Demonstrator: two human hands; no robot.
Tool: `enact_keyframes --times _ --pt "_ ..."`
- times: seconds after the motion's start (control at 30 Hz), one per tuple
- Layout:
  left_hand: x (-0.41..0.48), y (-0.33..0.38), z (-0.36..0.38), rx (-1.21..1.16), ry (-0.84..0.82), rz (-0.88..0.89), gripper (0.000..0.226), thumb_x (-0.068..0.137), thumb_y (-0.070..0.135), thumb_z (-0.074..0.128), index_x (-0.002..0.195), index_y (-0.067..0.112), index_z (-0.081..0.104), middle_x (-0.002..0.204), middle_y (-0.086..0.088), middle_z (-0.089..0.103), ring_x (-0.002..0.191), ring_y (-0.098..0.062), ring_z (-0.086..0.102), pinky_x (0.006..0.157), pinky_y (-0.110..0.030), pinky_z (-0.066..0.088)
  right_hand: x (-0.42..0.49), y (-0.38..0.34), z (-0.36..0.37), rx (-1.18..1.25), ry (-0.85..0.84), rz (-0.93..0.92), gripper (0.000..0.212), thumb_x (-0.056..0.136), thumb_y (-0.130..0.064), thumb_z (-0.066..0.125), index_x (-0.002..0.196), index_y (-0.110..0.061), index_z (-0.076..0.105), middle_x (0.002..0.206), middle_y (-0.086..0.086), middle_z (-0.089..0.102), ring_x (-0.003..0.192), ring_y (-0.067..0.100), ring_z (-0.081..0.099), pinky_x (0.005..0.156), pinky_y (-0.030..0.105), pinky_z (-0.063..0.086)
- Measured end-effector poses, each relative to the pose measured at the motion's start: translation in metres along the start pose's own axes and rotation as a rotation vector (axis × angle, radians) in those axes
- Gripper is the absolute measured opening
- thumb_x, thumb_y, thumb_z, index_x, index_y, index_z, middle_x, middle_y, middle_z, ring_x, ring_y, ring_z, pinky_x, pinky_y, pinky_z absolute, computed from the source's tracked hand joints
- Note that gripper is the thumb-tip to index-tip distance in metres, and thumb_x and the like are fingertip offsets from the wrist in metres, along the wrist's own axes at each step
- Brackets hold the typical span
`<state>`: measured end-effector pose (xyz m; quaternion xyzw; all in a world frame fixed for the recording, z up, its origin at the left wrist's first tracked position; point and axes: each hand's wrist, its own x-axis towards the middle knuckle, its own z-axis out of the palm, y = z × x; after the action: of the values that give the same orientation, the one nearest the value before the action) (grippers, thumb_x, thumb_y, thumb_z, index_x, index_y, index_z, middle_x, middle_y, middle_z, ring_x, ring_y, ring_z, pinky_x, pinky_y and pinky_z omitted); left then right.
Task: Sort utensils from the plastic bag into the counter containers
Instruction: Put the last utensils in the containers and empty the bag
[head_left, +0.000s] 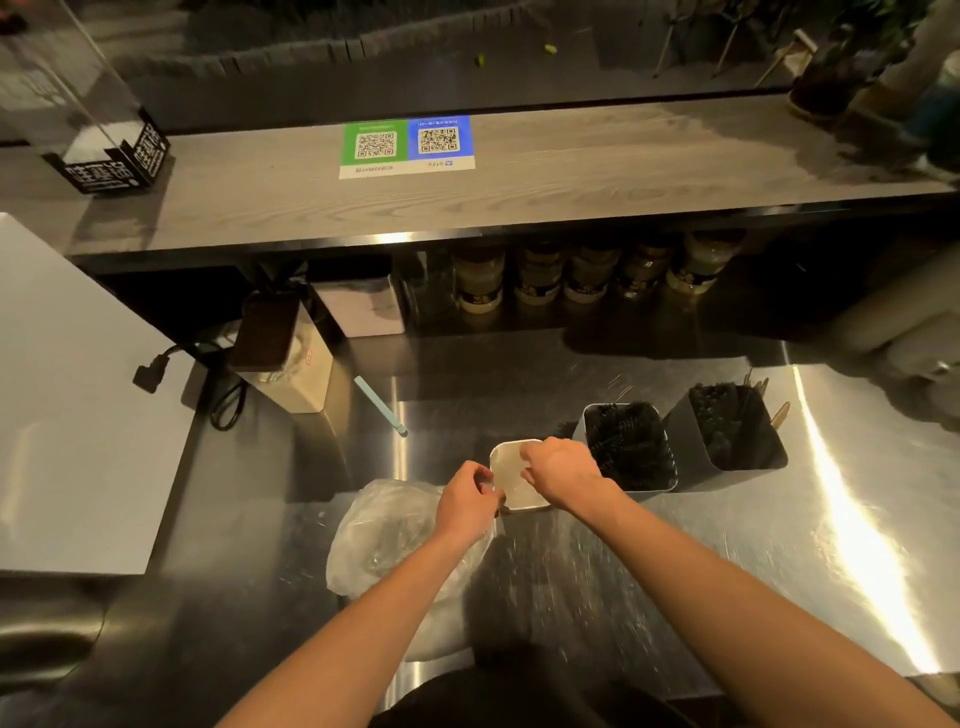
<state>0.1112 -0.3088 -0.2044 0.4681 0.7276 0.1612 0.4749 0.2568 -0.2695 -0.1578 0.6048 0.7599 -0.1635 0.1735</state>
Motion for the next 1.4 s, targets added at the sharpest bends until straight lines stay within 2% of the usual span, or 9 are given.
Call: enact_keyframes --times 0.23,0.37,0.57,0.7,0.8,0.87,1.07,1.23,1.4 --pt "-0.009 0.0 -0.016 -0.04 0.059 0.132 0.014 0.096 0.022 0.066 0.104 0.029 0.057 0.092 0.011 0.064 0.086 -0.014 0.067 0.083 -0.037 0.061 -0.011 -0.007 -0.002 0.241 0.191 0.054 0.025 0.102 -0.032 0.044 0.121 -0.023 0.058 0.108 0.006 0.072 0.096 0.031 0.067 0.081 0.04 0.055" --pt "-0.022 -0.012 -0.04 -0.053 0.104 0.212 0.004 0.098 0.03 0.062 0.101 0.032 0.059 0.092 0.012 0.067 0.085 -0.013 0.067 0.079 -0.034 0.06 -0.019 -0.044 -0.002 0.42 0.241 -0.044 0.024 0.102 -0.034 0.047 0.117 -0.023 0.062 0.105 0.005 0.073 0.098 0.027 0.067 0.084 0.039 0.053" --pt "-0.043 -0.057 -0.083 0.099 0.289 0.243 0.001 0.095 0.028 0.063 0.095 0.029 0.063 0.088 0.014 0.065 0.08 -0.007 0.062 0.068 -0.018 0.046 -0.023 -0.111 0.028 0.566 0.161 -0.137 0.024 0.102 -0.032 0.046 0.116 -0.022 0.063 0.109 0.003 0.073 0.098 0.026 0.066 0.081 0.034 0.05" --pt "-0.042 -0.099 -0.098 0.351 0.483 0.235 0.04 0.083 0.029 0.075 0.119 0.024 0.059 0.119 0.005 0.052 0.108 -0.014 0.052 0.098 -0.033 0.043 -0.017 -0.13 0.052 0.422 -0.023 -0.186 0.027 0.098 -0.027 0.048 0.118 -0.021 0.064 0.122 0.003 0.067 0.11 0.025 0.061 0.088 0.033 0.045" --pt "-0.035 -0.122 -0.101 0.378 0.367 0.042 0.079 0.085 0.044 0.073 0.15 0.02 0.035 0.149 -0.006 0.036 0.137 -0.024 0.04 0.112 -0.041 0.036 -0.012 -0.134 0.066 0.248 -0.101 -0.181 0.038 0.095 -0.029 0.051 0.132 -0.02 0.057 0.131 0.007 0.056 0.119 0.027 0.056 0.097 0.036 0.044" --pt "-0.029 -0.132 -0.099 0.384 0.254 -0.075 0.085 0.088 0.045 0.069 0.155 0.017 0.025 0.153 -0.008 0.033 0.14 -0.026 0.038 0.114 -0.039 0.032 -0.009 -0.135 0.073 0.174 -0.119 -0.154 0.044 0.094 -0.031 0.054 0.135 -0.016 0.051 0.13 0.011 0.053 0.117 0.031 0.055 0.097 0.04 0.045" --pt "-0.015 -0.144 -0.093 0.373 0.184 -0.092 0.032 0.097 0.032 0.056 0.12 0.01 0.062 0.123 -0.011 0.059 0.117 -0.03 0.056 0.095 -0.038 0.042 -0.008 -0.144 0.085 0.134 -0.149 -0.179 0.062 0.088 -0.043 0.065 0.141 -0.017 0.046 0.138 0.012 0.047 0.124 0.03 0.049 0.106 0.038 0.041" --pt "-0.013 -0.14 -0.097 -0.261 0.177 -0.219 0.014 0.097 0.018 0.048 0.094 0.01 0.059 0.092 -0.007 0.064 0.093 -0.033 0.06 0.076 -0.037 0.047 -0.012 -0.152 0.099 0.041 -0.154 -0.216 0.066 0.091 -0.034 0.062 0.148 -0.015 0.035 0.145 0.014 0.046 0.131 0.03 0.046 0.111 0.039 0.035" --pt "-0.016 -0.14 -0.108 -0.256 0.113 -0.218 0.02 0.095 0.019 0.057 0.115 0.016 0.052 0.097 0.003 0.058 0.088 -0.015 0.056 0.072 -0.03 0.046 -0.013 -0.144 0.107 0.045 -0.132 -0.325 0.06 0.098 -0.036 0.055 0.151 -0.017 0.035 0.154 0.01 0.038 0.139 0.03 0.039 0.118 0.039 0.028"
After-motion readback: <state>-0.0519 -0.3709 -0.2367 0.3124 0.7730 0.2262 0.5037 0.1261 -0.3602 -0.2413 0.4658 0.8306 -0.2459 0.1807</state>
